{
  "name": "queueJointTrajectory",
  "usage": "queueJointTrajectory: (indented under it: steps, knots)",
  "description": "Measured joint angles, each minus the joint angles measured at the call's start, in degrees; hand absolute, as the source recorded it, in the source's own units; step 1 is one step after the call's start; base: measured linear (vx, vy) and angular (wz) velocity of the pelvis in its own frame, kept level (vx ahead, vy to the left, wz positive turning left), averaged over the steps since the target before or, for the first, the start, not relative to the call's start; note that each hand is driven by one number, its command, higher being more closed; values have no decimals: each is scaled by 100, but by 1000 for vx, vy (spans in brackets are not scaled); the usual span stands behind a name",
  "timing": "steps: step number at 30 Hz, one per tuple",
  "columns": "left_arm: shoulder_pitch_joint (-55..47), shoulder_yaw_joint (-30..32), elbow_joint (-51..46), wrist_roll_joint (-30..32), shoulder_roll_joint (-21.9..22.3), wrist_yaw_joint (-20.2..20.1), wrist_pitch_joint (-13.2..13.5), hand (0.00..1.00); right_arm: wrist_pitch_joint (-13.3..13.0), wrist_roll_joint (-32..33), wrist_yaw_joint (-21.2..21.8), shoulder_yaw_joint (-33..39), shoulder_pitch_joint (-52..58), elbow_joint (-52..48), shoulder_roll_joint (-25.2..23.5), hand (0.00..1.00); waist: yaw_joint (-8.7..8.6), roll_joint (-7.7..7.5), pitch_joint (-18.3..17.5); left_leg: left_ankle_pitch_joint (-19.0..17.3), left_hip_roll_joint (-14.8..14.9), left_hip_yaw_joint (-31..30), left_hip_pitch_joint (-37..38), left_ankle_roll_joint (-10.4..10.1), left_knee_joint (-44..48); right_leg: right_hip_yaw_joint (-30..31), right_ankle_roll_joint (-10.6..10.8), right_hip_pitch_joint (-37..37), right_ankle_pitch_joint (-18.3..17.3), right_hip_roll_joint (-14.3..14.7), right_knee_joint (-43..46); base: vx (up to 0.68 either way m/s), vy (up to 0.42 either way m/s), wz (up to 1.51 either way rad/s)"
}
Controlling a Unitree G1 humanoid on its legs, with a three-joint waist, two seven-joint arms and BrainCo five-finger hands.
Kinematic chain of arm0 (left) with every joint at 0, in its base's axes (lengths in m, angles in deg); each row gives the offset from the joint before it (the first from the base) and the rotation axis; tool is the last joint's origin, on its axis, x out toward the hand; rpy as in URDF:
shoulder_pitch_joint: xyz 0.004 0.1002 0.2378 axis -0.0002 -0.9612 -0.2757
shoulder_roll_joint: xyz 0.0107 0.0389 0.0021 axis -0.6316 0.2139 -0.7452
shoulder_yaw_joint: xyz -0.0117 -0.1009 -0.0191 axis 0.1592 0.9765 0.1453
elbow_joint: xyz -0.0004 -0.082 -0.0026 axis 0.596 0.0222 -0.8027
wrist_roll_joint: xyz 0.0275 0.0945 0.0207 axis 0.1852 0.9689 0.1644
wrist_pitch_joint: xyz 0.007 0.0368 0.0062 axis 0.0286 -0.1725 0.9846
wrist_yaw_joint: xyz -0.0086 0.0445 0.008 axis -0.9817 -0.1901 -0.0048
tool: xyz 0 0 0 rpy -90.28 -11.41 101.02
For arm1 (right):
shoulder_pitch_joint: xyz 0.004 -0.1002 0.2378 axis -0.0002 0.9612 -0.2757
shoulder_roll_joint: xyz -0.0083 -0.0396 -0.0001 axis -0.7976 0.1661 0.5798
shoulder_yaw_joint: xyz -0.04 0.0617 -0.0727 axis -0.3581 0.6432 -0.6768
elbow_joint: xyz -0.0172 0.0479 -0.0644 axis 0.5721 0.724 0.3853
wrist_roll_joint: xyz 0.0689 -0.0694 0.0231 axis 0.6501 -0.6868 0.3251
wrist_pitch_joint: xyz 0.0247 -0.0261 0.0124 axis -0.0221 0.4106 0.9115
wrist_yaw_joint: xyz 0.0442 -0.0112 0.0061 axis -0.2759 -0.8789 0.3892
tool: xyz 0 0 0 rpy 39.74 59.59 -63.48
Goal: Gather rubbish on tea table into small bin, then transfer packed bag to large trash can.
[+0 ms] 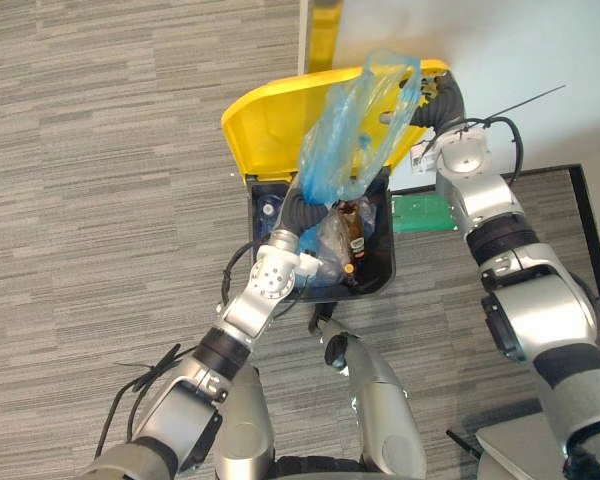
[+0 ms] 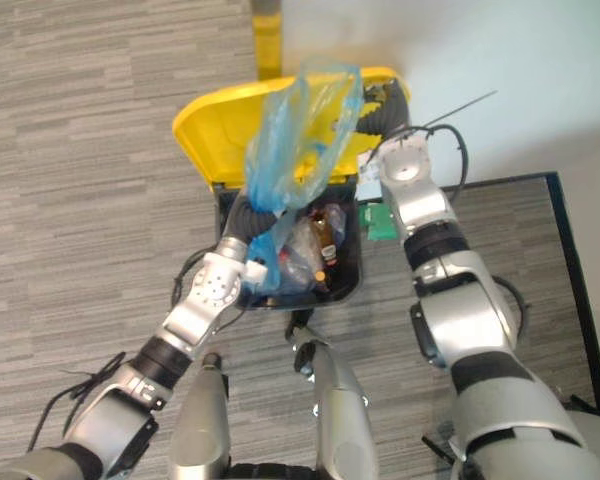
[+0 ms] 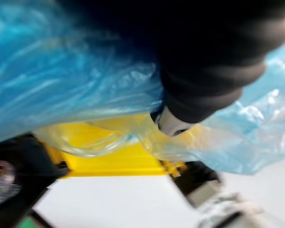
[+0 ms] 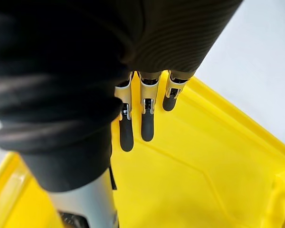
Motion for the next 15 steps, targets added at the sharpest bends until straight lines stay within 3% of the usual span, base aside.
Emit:
queueJointTrajectory:
  steps: [5, 15]
  knots:
    - [336, 179, 707, 104, -16, 2, -33, 100, -9, 48, 34, -70, -170, 0, 0, 0, -25, -72, 134, 6, -9, 12, -146, -14, 31, -1, -35, -139, 27, -8, 8, 0, 0, 0]
    - [446, 353, 2416, 518, -25, -6, -352, 100, -116, 211, 34, -305, -353, -405, -3, 0, -135, -271, 236, -11, -53, 163, -458, -11, 182, 70, -89, -488, 65, -80, 137, 0, 10, -3]
